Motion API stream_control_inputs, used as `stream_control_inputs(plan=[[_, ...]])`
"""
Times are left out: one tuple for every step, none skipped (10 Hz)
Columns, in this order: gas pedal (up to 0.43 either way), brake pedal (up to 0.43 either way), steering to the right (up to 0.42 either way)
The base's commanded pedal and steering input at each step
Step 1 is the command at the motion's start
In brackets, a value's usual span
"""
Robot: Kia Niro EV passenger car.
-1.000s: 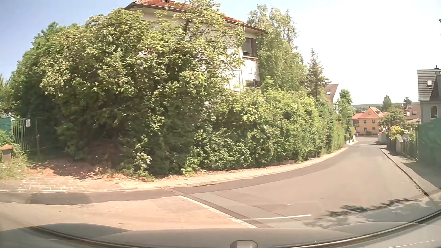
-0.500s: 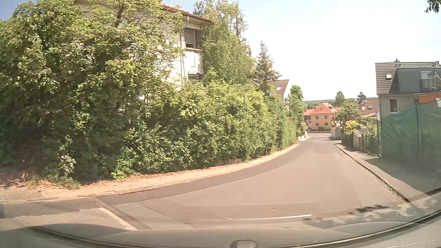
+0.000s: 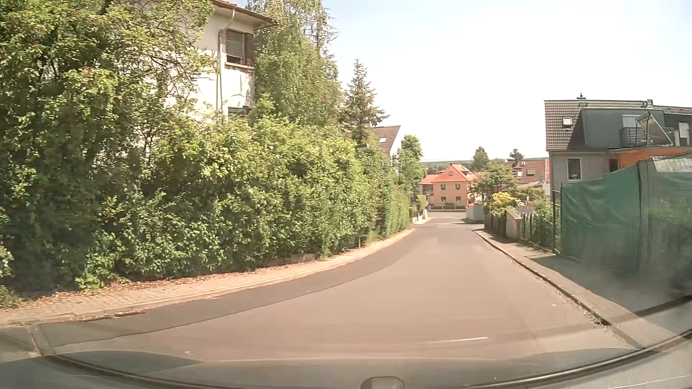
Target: Follow the waypoints while adhering to traffic rules and regulations
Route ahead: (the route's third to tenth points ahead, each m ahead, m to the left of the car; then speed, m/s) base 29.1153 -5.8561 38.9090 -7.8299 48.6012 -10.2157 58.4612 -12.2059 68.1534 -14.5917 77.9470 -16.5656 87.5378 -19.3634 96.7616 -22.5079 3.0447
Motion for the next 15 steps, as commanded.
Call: stream_control_inputs(plan=[[0.000, 0.195, 0.371], [0.000, 0.195, 0.363], [0.000, 0.195, 0.358], [0.000, 0.195, 0.345], [0.000, 0.201, 0.324], [0.000, 0.195, 0.291], [0.000, 0.195, 0.251], [0.000, 0.201, 0.202], [0.000, 0.201, 0.148], [0.000, 0.201, 0.118], [0.000, 0.201, 0.097], [0.000, 0.195, 0.070], [0.000, 0.195, 0.039], [0.000, 0.195, 0.021], [0.000, 0.195, 0.010]])
